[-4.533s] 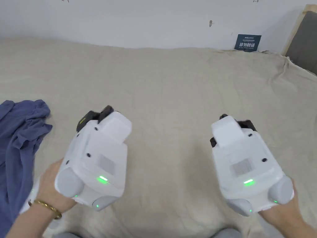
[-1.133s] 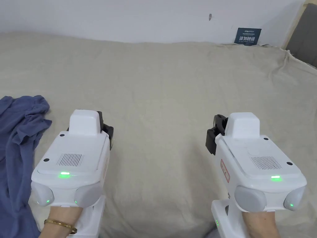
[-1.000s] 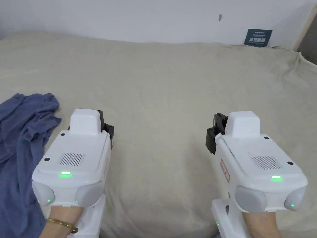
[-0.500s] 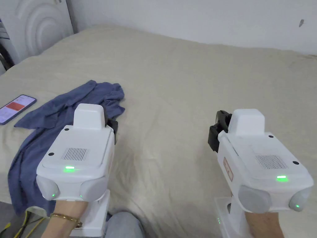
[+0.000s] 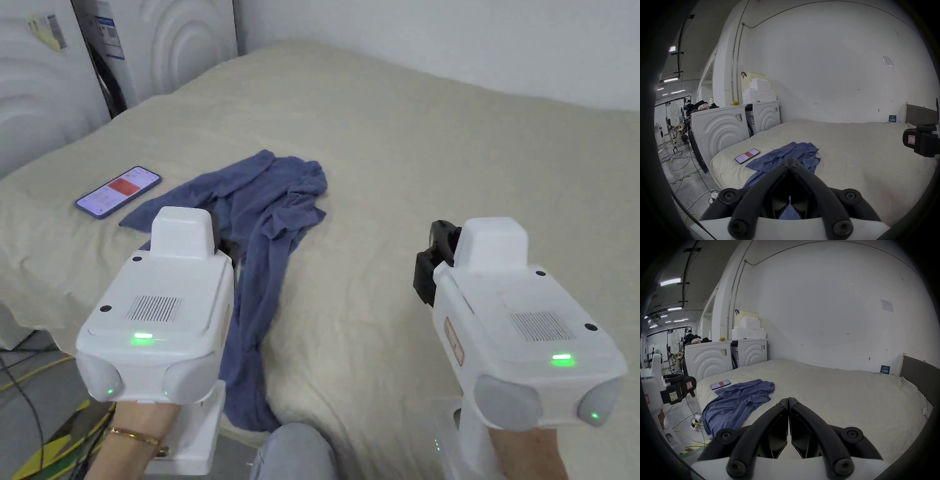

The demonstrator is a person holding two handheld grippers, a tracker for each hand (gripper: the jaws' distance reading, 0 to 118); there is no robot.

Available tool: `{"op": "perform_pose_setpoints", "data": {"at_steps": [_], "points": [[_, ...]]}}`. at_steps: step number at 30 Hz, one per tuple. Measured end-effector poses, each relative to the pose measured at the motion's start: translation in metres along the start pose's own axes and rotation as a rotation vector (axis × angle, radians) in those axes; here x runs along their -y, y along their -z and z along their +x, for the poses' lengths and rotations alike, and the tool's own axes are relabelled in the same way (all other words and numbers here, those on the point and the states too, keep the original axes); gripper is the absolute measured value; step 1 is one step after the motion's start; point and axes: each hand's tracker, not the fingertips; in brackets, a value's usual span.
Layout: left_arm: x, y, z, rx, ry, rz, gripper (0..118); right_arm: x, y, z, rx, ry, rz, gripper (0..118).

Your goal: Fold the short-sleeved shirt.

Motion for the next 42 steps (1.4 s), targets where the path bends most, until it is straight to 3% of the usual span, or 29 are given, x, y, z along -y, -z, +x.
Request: {"op": "perform_pose_setpoints", "data": {"at_steps": [13,15,16,17,20,22,32,42], "points": [[0.003,0.004,-0.007,-0.019,-0.029,-0.004,3,-0.002,0.005,-0.011,-0.023,-0.018,-0.007,0],[0.003,0.006,-0.009,-0.020,-0.043,-0.010,20,-0.003,0.005,-0.011,-0.023,-0.022,-0.006,0],[0.003,0.008,-0.010,-0.018,-0.049,-0.015,35,-0.003,0.005,-0.012,-0.025,-0.022,-0.007,0],[0.002,0.010,-0.011,-0.018,-0.055,-0.024,61,-0.003,0.005,-0.012,-0.027,-0.021,-0.006,0],[0.002,0.019,-0.016,-0.003,-0.086,-0.058,104,-0.004,0.007,-0.014,-0.028,-0.025,-0.004,0],[0.001,0.026,-0.018,0.008,-0.098,-0.081,117,-0.005,0.008,-0.015,-0.030,-0.027,-0.004,0],[-0.010,0.108,-0.022,0.066,-0.072,-0.276,118,-0.003,0.028,-0.023,-0.053,-0.020,-0.017,0],[-0.009,0.240,-0.015,0.119,-0.008,-0.584,118,0.001,0.066,-0.021,-0.049,-0.009,-0.054,0]]}}
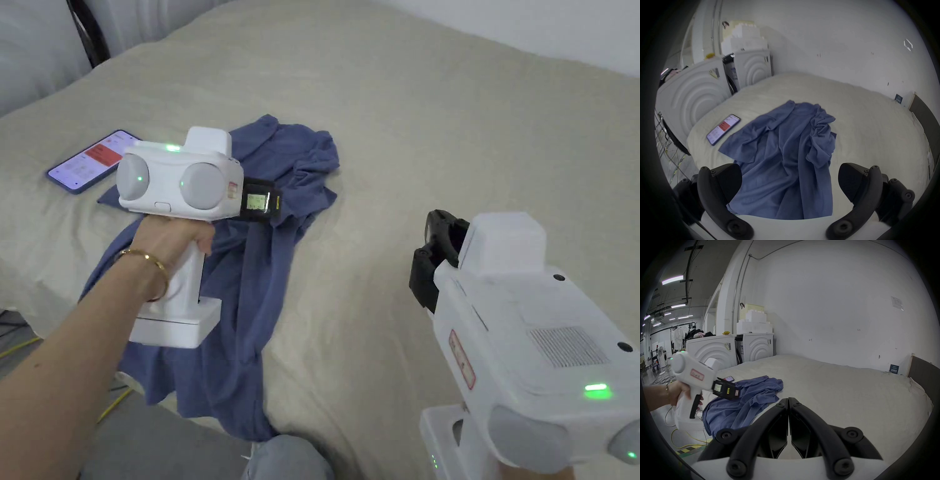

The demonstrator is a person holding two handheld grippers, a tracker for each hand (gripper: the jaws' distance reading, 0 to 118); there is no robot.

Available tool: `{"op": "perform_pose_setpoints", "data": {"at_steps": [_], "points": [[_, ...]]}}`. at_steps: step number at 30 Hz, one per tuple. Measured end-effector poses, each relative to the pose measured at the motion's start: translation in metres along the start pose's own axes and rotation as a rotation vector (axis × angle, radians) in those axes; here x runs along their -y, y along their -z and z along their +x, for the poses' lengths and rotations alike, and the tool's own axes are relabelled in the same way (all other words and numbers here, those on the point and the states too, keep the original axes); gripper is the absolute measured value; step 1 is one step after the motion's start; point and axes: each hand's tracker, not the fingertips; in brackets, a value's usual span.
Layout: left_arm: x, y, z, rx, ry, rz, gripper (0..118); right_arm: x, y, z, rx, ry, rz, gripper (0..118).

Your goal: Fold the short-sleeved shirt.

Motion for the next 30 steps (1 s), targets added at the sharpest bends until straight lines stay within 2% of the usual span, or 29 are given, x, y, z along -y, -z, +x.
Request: {"op": "perform_pose_setpoints", "data": {"at_steps": [10,15,19,20,22,23,24,30], "points": [[-0.043,0.100,-0.005,0.032,0.091,-0.293,117,-0.001,0.027,0.006,0.027,0.009,-0.024,0],[-0.048,0.132,-0.012,0.002,0.048,-0.356,85,0.009,0.039,0.017,0.050,0.008,-0.052,0],[-0.050,0.137,-0.012,0.031,0.029,-0.392,77,0.019,0.048,0.025,0.058,0.024,-0.085,0],[-0.051,0.136,-0.012,0.039,0.042,-0.398,64,0.020,0.049,0.026,0.061,0.028,-0.092,0],[-0.054,0.133,-0.010,0.066,0.052,-0.407,29,0.023,0.049,0.027,0.063,0.038,-0.099,0],[-0.053,0.132,-0.007,0.051,0.067,-0.409,6,0.023,0.048,0.027,0.063,0.043,-0.100,0],[-0.050,0.132,-0.004,0.020,0.091,-0.405,0,0.023,0.046,0.027,0.063,0.046,-0.101,0],[-0.046,0.112,-0.004,-0.003,0.025,-0.319,0,0.017,0.034,0.026,0.067,0.040,-0.097,0]]}}
